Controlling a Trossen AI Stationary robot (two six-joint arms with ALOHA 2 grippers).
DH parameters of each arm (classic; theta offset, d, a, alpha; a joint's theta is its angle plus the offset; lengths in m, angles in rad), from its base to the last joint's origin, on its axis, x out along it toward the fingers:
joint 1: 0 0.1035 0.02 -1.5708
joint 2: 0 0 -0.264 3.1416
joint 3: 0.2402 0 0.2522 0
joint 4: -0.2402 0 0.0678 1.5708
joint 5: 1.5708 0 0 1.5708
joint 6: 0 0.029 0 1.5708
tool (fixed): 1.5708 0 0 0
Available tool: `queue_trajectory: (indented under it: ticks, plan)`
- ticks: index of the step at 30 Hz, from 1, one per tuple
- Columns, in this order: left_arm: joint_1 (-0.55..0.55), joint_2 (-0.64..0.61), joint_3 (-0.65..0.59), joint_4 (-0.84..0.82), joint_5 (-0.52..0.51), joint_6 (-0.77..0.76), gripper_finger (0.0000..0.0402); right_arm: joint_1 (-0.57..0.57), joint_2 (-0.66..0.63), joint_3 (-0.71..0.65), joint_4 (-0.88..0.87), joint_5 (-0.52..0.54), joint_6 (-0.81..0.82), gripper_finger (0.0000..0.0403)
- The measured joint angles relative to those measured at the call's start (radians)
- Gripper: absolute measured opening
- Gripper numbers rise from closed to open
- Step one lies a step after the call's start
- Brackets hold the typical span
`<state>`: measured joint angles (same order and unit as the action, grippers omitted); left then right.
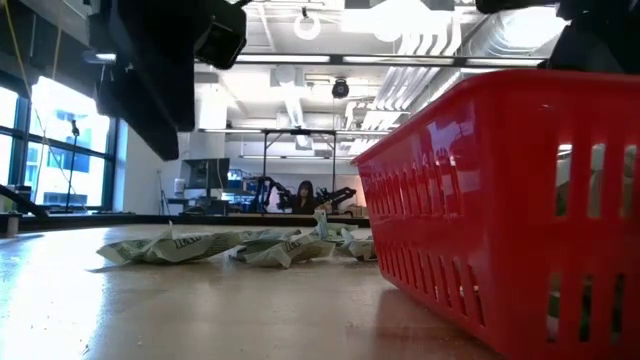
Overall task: Pick and place items into bin
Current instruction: Put the white stevia packet into the red bin
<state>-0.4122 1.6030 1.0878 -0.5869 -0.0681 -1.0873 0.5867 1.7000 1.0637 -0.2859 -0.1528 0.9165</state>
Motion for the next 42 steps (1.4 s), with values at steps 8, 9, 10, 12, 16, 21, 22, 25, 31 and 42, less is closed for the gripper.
queue_trajectory:
  ticks: [8,9,10,12,16,21,22,25,31,42]
  plan:
    - [0.0,0.084,0.0,-0.013,0.068,-0.189,0.023,0.115,-0.077,0.002,-0.013,0.334,0.117,0.0211]
    - [0.0,0.098,0.0,-0.012,0.067,-0.211,0.023,0.126,-0.091,0.002,-0.039,0.378,0.142,0.0222]
    - [0.0,0.114,0.0,-0.006,0.068,-0.231,0.023,0.137,-0.102,0.002,-0.068,0.418,0.168,0.0231]
    - [0.0,0.14,0.0,-0.014,0.068,-0.253,0.023,0.155,-0.116,0.002,-0.109,0.468,0.208,0.0246]
    - [0.0,0.191,0.0,-0.038,0.067,-0.255,0.023,0.17,-0.123,0.002,-0.134,0.483,0.239,0.026]
    - [0.0,0.214,0.003,-0.038,0.053,-0.238,0.0219,0.162,-0.123,0.002,-0.136,0.486,0.238,0.026]
    - [0.0,0.219,0.003,-0.037,0.049,-0.233,0.0209,0.159,-0.123,0.002,-0.138,0.486,0.238,0.0259]
    - [0.0,0.22,0.005,-0.053,0.034,-0.22,0.0161,0.148,-0.123,0.002,-0.147,0.485,0.231,0.0255]
    - [0.0,0.22,0.012,-0.032,0.023,-0.142,0.0024,0.148,-0.13,0.001,-0.161,0.498,0.22,0.0245]
    - [0.001,0.151,0.211,-0.024,-0.028,-0.012,0.002,0.229,-0.29,0.001,-0.307,0.676,0.313,0.0231]
